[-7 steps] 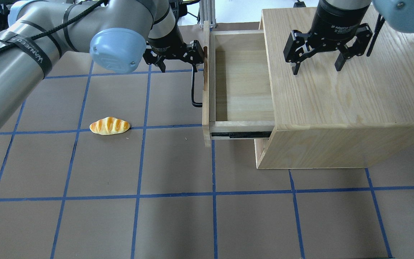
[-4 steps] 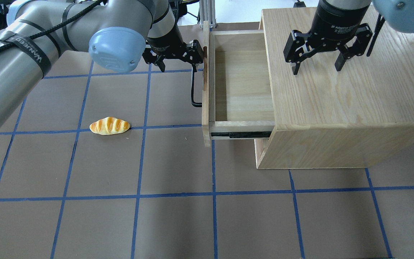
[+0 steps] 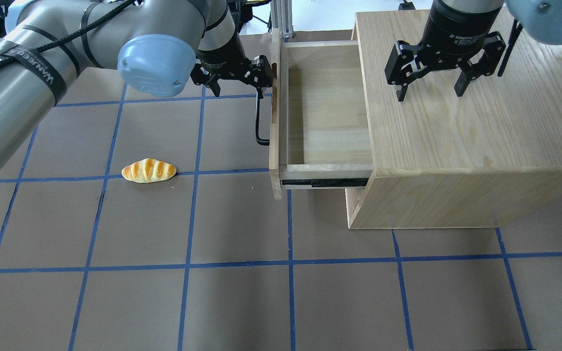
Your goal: Open upper drawer
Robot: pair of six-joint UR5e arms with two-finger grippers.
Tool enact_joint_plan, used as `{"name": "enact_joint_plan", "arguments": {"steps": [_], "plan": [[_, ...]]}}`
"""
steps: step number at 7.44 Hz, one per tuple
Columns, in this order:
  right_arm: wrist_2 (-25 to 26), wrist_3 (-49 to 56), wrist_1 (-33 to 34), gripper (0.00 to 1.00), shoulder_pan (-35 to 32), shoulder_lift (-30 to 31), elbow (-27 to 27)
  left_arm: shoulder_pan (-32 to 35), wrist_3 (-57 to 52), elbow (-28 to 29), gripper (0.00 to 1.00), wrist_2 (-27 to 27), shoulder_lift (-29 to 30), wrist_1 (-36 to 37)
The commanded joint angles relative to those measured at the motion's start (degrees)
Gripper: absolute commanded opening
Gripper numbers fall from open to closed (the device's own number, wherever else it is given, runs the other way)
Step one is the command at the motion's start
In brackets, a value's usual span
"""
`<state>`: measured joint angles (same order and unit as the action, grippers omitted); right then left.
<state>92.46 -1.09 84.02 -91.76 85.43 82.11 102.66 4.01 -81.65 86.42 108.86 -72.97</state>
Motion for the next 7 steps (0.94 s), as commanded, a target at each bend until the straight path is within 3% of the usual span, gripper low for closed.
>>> {"name": "enact_joint_plan", "arguments": {"steps": [1, 3, 7], "plan": [[0.00, -0.05, 0.00, 1.00, 0.00, 0.00, -0.02, 0.00, 0.04, 1.40, 1.00, 2.24, -1.63, -6.08], [0.00, -0.05, 0.00, 1.00, 0.00, 0.00, -0.02, -0.26, 0.65, 4.13, 1.00, 2.18, -3.56, -9.47], [0.00, -0.05, 0.00, 1.00, 0.00, 0.00, -0.02, -11.75, 0.57, 2.64, 1.00, 2.88, -9.01, -14.63]]}}
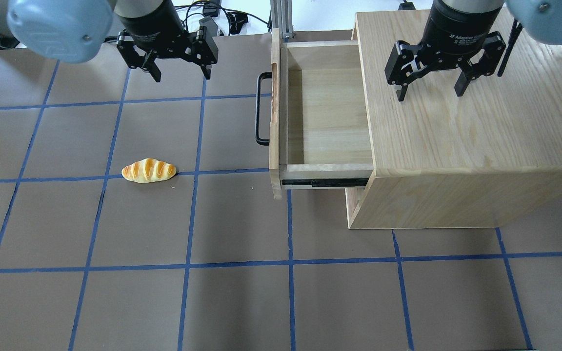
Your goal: Open upper drawer
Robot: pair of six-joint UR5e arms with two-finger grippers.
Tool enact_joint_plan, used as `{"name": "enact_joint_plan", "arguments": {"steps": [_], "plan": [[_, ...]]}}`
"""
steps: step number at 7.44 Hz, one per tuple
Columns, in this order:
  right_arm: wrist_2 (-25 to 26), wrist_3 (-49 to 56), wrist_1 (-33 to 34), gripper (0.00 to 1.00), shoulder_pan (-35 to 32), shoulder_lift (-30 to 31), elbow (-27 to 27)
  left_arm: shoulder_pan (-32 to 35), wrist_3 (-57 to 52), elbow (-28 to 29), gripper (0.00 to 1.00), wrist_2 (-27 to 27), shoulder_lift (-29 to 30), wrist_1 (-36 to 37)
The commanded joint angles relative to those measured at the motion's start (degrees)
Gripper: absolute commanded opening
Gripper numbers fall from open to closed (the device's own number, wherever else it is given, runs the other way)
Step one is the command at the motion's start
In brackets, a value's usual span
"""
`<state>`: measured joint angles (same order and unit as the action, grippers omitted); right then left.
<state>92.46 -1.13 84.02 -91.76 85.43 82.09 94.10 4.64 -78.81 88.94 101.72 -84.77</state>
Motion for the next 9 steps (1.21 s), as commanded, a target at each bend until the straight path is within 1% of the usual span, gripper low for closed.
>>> {"name": "enact_joint_plan", "arguments": {"steps": [1, 5, 9], "plan": [[0.00, 0.08, 0.00, 1.00, 0.00, 0.00, 0.08, -5.13, -0.68, -0.81, 1.00, 0.44, -3.62, -5.29], [0.00, 0.08, 0.00, 1.00, 0.00, 0.00, 0.00, -5.50, -1.21, -4.59, 1.00, 1.06, -9.08, -7.69], [0.00, 0.08, 0.00, 1.00, 0.00, 0.00, 0.00, -5.68, -1.30, -6.44, 1.00, 1.23, -9.97, -7.61]]}}
